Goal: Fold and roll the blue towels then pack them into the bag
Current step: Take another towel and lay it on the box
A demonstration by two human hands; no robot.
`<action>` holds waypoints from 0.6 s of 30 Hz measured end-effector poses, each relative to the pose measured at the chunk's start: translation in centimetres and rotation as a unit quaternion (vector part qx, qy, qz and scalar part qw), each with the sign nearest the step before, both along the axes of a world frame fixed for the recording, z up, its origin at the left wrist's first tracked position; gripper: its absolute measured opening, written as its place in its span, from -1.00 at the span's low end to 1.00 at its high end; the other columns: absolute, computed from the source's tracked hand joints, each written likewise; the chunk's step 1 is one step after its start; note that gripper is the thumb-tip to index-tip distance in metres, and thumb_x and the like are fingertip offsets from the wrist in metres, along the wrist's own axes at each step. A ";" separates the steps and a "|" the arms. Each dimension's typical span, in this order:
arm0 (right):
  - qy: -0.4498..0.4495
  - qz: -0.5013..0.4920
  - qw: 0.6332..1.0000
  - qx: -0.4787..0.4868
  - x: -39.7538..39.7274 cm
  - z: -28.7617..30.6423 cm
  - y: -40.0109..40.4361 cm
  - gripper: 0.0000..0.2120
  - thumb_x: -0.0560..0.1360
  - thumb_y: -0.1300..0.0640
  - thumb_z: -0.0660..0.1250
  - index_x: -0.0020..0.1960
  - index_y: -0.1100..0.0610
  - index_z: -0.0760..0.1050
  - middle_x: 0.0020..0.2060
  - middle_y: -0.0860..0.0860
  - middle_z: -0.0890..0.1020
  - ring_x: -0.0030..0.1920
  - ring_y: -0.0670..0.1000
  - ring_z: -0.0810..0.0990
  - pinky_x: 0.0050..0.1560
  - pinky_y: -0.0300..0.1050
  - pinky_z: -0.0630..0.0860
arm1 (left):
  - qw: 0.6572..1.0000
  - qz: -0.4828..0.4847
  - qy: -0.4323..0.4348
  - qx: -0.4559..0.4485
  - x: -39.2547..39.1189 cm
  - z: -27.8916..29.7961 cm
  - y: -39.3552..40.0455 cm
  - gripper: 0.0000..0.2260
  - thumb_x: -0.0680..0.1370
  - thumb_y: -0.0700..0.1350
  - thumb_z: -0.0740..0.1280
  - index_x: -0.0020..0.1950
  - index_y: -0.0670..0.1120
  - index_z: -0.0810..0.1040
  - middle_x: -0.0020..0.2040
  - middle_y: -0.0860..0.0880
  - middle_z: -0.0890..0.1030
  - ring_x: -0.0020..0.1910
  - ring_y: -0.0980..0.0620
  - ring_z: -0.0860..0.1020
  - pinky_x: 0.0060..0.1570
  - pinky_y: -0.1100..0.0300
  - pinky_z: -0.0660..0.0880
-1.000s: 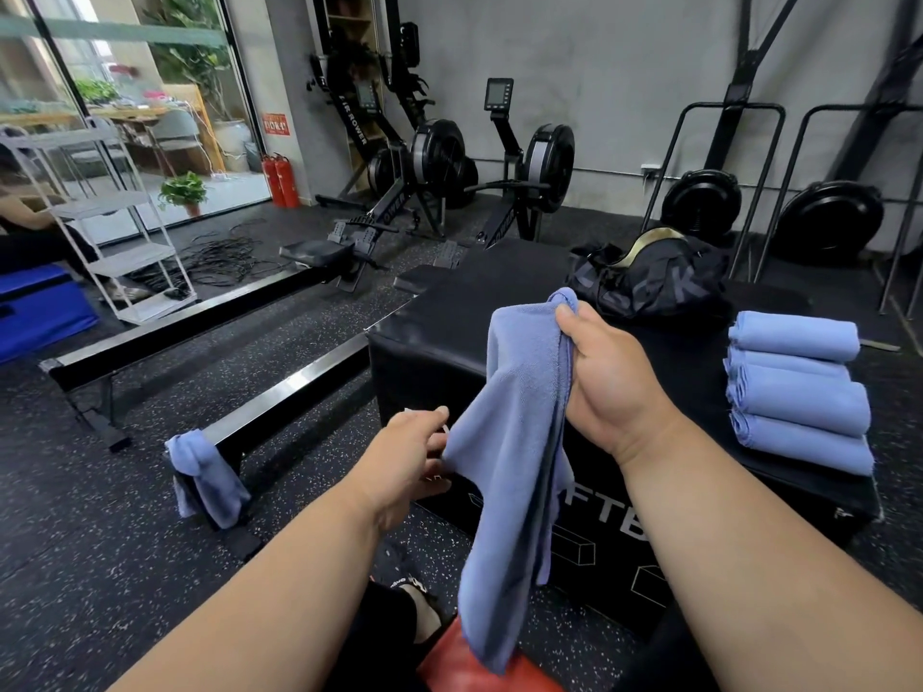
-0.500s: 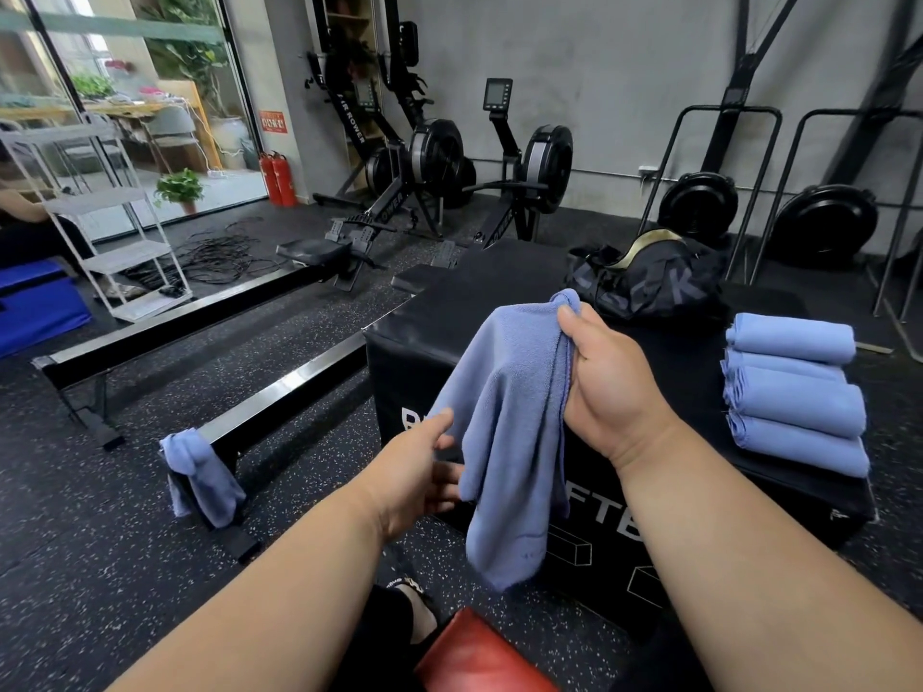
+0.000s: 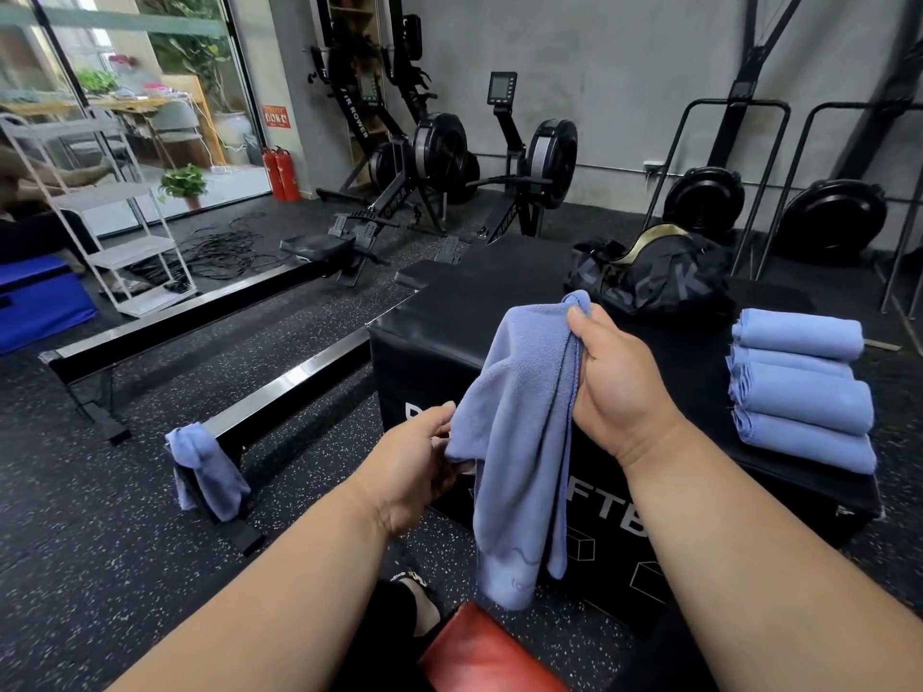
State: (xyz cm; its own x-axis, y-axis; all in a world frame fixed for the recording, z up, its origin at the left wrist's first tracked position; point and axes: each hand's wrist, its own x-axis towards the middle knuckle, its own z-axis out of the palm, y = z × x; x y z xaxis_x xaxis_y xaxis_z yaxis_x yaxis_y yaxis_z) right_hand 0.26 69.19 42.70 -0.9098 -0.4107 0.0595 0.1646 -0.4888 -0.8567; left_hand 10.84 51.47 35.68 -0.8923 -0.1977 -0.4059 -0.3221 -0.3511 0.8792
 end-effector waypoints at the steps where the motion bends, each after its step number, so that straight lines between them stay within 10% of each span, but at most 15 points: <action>1: -0.002 -0.002 1.000 0.000 0.0 -0.1 0.0 -0.82 0.73 0.16 0.22 0.12 0.17 0.59 0.01 0.10 0.64 0.13 0.03 0.61 0.32 0.02 0.49 | 1.000 0.004 0.001 -0.001 0.0 0.0 -0.1 -0.80 0.63 0.10 0.30 -0.04 0.01 0.59 -0.21 0.01 0.62 -0.33 0.10 0.56 -0.30 0.21 0.42; 13: 0.012 -0.005 1.000 0.014 -0.3 -0.5 0.2 -0.80 0.73 0.15 0.23 0.04 0.12 0.62 -0.04 0.04 0.66 0.08 -0.02 0.62 0.23 -0.06 0.51 | 0.995 0.070 0.050 0.052 0.4 0.1 -0.6 -0.70 0.61 -0.12 0.40 0.35 -0.01 0.59 0.00 0.02 0.63 -0.16 0.12 0.48 -0.08 0.19 0.39; 18: 0.008 -0.047 0.997 0.066 -1.1 -0.4 1.2 -0.83 0.71 0.14 0.27 0.17 0.18 0.61 0.01 0.05 0.69 0.09 -0.02 0.67 0.20 -0.05 0.57 | 0.982 0.150 0.103 0.043 -0.1 1.8 -2.8 -0.74 0.67 -0.19 0.34 0.36 -0.03 0.55 -0.20 0.06 0.64 -0.26 0.14 0.52 -0.12 0.19 0.41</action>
